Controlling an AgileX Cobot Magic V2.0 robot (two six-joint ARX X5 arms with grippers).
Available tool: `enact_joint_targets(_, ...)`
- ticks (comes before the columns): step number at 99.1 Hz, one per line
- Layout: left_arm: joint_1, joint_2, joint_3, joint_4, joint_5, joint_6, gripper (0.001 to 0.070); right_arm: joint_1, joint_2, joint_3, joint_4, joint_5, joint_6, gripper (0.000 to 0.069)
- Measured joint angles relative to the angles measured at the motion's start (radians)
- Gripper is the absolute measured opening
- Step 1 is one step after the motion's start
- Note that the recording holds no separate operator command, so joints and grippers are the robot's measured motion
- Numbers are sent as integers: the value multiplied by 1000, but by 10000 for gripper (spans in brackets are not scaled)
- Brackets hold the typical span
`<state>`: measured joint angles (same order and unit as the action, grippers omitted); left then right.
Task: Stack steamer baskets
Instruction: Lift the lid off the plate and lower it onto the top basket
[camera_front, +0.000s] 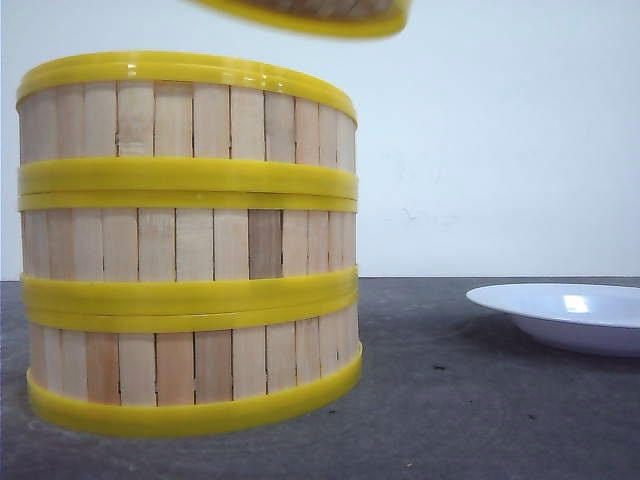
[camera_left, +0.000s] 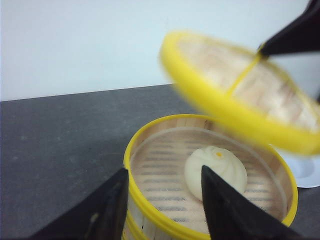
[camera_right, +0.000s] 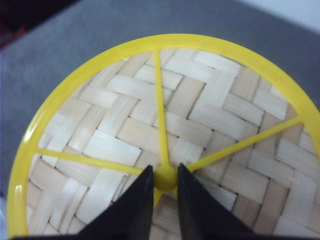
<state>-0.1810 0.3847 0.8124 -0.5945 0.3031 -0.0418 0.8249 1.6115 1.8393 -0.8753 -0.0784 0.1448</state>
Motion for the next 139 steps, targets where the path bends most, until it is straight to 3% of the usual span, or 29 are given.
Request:
enact_joint_targets(38,0,0,0,0,0,0,270,72,81,0,-7,1,-10,51)
enact_joint_targets(126,0,0,0,0,0,0,270,83,159,0,-26,28,-18,52)
enact_joint_targets(133,0,0,0,0,0,0,270,83,160,0,-25,29,-18,93)
enact_joint_targets(139,0,0,0,0,0,0,270,83,160,0,-24,27,-18,206)
